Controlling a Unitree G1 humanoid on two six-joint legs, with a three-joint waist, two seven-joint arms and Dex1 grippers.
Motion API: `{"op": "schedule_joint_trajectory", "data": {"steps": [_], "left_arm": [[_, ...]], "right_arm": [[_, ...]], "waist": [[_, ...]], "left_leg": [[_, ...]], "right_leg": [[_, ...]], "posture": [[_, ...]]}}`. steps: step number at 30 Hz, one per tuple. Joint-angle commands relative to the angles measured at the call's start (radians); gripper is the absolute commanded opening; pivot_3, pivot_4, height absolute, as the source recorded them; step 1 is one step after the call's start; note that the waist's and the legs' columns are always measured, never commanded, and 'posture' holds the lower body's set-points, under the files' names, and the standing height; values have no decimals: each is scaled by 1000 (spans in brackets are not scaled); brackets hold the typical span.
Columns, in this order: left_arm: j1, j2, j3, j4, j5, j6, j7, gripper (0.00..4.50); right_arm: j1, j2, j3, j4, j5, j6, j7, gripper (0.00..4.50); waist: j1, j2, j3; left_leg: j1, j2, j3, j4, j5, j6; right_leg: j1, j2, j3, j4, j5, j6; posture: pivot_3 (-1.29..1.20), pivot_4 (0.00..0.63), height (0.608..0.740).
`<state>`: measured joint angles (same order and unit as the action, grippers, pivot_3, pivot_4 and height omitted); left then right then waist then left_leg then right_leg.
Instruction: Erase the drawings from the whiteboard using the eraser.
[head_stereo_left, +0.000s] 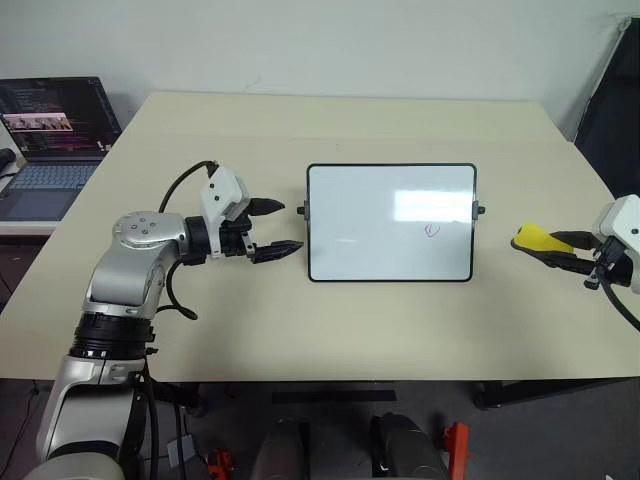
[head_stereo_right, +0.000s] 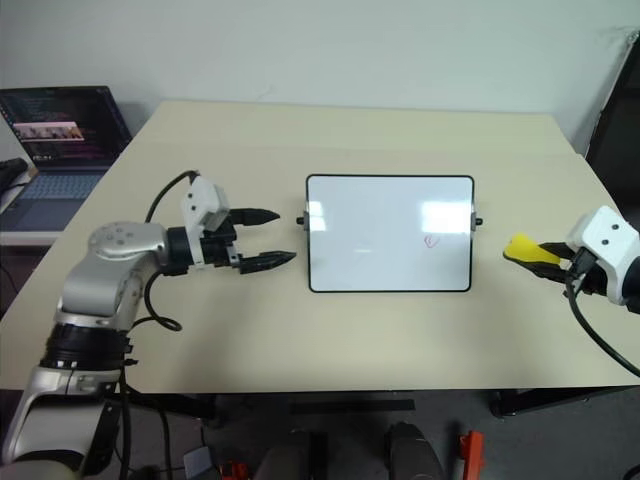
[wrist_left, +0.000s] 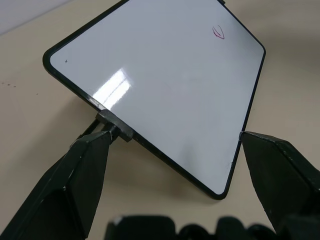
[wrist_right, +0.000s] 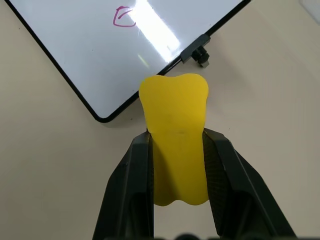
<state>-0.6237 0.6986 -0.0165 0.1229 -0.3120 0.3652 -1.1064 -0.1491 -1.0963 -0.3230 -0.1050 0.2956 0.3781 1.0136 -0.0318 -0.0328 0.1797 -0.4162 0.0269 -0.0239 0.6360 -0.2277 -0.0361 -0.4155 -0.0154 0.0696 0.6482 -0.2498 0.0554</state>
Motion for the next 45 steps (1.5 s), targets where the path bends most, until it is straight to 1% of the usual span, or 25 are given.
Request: {"op": "schedule_joint_trajectory", "data": {"steps": [1,12,17,21,29,39,41,43,45], "left_arm": [[-21,13,14,-41,-6,-7,-1,4500],[-14,13,25,-49,-9,-11,12,4500],[-26,3,24,-40,-11,-19,17,4500],[-43,-1,26,-33,-11,-27,22,4500],[-72,-6,30,-31,-18,-35,24,4500],[-70,-7,28,-31,-14,-36,25,4500],[-70,-7,25,-25,-9,-40,25,4500],[-69,-11,19,-18,-3,-46,25,4500],[-71,-19,13,-11,3,-52,29,4500]], "right_arm": [[-27,-16,-3,14,-8,-25,11,1012],[-81,-11,32,57,-13,-40,17,1012],[-95,-7,35,60,-12,-42,10,1012],[-137,15,25,57,9,-26,-13,1012],[-138,13,26,37,13,-16,-8,1012],[-152,24,31,11,20,-9,-21,1012],[-209,69,30,-26,66,7,-44,1012],[-287,154,55,-63,95,31,-109,1012],[-312,222,110,-67,46,19,-168,1012]], "waist": [[0,0,0],[0,0,0],[0,0,0],[-1,0,0],[0,0,0],[0,0,0],[-3,0,0],[-12,0,0],[-14,0,0]], "left_leg": [[0,0,0,0,0,0],[0,0,0,6,0,0],[0,0,0,7,0,0],[0,0,0,8,0,0],[1,0,0,9,0,0],[3,0,0,10,0,0],[3,0,0,10,0,0],[4,0,0,10,0,0],[5,0,0,10,0,0]], "right_leg": [[0,0,0,0,0,0],[2,0,0,2,1,1],[2,0,0,3,1,1],[2,0,0,4,1,1],[3,0,0,5,1,0],[3,0,0,10,1,0],[3,0,1,11,1,0],[3,0,1,12,1,0],[3,1,2,14,1,0]], "posture": [[0,150,740],[0,150,740],[0,150,740],[0,150,740],[0,150,740],[0,150,740],[0,150,740],[0,150,740],[0,150,740]]}}
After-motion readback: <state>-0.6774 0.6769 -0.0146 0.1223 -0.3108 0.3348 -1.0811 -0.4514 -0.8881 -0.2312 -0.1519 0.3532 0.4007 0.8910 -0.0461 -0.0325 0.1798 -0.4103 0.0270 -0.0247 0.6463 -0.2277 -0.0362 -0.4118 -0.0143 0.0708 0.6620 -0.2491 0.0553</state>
